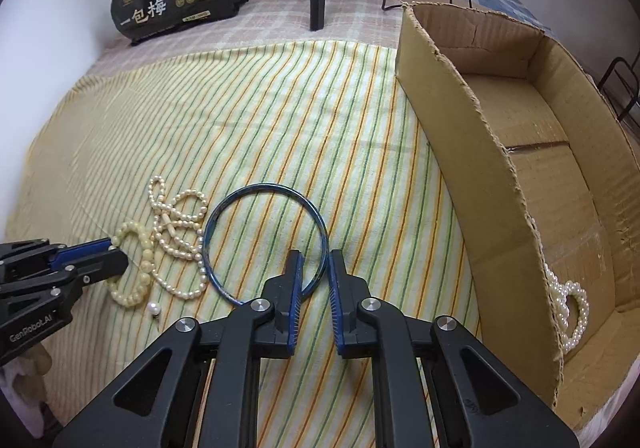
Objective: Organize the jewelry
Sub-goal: 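Close the left gripper on the cream bead bracelet while the right grips the blue bangle, then carry the bracelet and bangle over the cardboard box and lower them inside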
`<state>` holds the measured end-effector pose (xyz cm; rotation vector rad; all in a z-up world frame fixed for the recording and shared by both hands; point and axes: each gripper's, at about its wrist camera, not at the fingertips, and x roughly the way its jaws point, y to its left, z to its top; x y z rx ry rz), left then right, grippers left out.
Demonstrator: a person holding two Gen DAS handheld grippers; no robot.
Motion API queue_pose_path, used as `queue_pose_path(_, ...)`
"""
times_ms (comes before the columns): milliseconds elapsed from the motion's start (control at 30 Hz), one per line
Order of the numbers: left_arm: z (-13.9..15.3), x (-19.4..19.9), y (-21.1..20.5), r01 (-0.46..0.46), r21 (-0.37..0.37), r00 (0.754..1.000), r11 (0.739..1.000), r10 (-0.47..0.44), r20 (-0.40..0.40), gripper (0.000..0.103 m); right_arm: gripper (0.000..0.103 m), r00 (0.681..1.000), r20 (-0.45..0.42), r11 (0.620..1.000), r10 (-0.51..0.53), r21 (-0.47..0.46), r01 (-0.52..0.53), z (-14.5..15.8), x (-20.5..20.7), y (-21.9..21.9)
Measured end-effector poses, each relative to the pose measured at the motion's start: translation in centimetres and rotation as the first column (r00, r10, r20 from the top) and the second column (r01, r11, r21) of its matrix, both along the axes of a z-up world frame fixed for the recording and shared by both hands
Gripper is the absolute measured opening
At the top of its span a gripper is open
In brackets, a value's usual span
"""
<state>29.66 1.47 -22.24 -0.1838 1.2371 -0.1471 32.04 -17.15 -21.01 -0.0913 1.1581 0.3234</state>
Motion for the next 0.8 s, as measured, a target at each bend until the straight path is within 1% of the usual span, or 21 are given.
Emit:
queue_pose_path(200,0.0,0.1,0.3,-0.015,-0.012,1.000,1.000,0.015,-0.001,0.005,0.003,1.000,0.001,0.999,-0.007,0.034,0.007,0.0,0.0,-0.2)
queue_pose_path(367,0.7,-0.2,0.7,-0.029,-0.023,1.000,0.999,0.029,0.008,0.005,0.003,1.000,0.012,0.999,-0.015,0.051,0.015,0.5,-0.1,-0.5)
queue_pose_path(633,3.2,-0.8,1.1,-0.039,-0.055,0.997,0.998,0.043,0.065,0.005,0.003,0.998,0.063,0.997,-0.006,0.078,0.001,2.7,-1.0,-0.6)
queue_pose_path(800,4.2,-1.1,0.9,-0.028,-0.057,0.995,0.998,0.034,0.096,0.005,0.002,0.995,0.099,0.996,0.009,0.086,-0.018,4.1,-1.8,-0.4)
